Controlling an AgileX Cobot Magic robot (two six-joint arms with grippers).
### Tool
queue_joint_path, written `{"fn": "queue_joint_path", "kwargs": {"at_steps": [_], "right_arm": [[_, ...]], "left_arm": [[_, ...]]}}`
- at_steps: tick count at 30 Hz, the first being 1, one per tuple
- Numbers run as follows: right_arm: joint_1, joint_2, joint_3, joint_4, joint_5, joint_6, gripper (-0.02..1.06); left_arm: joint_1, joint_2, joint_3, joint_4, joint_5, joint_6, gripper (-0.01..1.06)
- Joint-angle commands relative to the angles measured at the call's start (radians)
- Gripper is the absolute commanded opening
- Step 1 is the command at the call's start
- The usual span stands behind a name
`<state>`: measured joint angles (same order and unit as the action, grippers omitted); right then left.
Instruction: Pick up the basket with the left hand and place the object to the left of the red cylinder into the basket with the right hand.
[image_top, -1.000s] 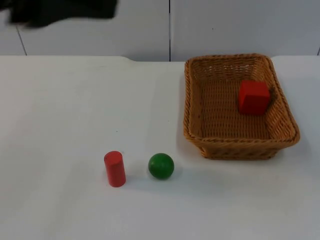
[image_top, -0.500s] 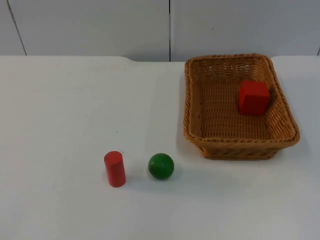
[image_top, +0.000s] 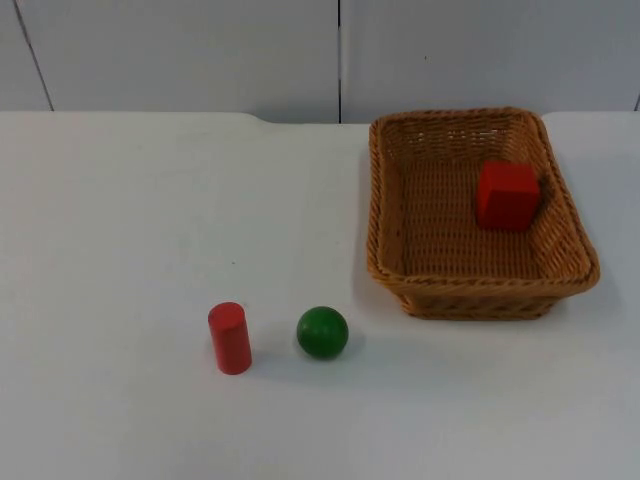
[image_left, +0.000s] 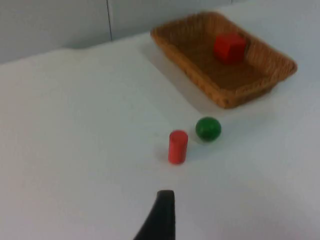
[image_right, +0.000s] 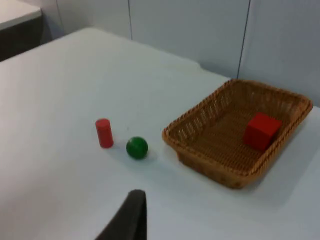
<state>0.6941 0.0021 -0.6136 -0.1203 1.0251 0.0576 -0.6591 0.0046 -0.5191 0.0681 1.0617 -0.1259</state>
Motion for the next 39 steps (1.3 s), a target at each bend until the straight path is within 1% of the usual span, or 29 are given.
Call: {"fn": "queue_joint_path", "kwargs": {"at_steps": [1, 4, 5, 7, 12, 33, 39], "right_arm": [[-0.001, -0.002, 0.017, 0.005, 0.010, 0.003, 1.05], [-0.001, -0.002, 0.050, 0.007, 0.007, 0.003, 1.05], [-0.001, -0.002, 0.074, 0.012, 0.007, 0.003, 1.05], [-0.001, -0.002, 0.083, 0.019, 0.028, -0.024, 1.05], [-0.001, -0.002, 0.099, 0.015, 0.052, -0.024, 1.05], [-0.001, -0.002, 0.099, 0.017, 0.052, -0.029, 1.05], [-0.001, -0.002, 0.099, 0.018, 0.052, -0.028, 1.05]], "left_arm": [[-0.002, -0.005, -0.005, -0.013, 0.072, 0.016, 0.83], [-0.002, -0.005, -0.005, -0.015, 0.069, 0.016, 0.83], [-0.002, -0.005, 0.000, -0.013, 0.049, 0.028, 0.83], [-0.002, -0.005, 0.022, -0.019, 0.015, 0.052, 0.83], [-0.002, -0.005, 0.025, -0.022, 0.015, 0.054, 0.83], [-0.002, -0.005, 0.025, -0.016, 0.015, 0.056, 0.83], [-0.002, -0.005, 0.025, -0.039, 0.015, 0.121, 0.83]]}}
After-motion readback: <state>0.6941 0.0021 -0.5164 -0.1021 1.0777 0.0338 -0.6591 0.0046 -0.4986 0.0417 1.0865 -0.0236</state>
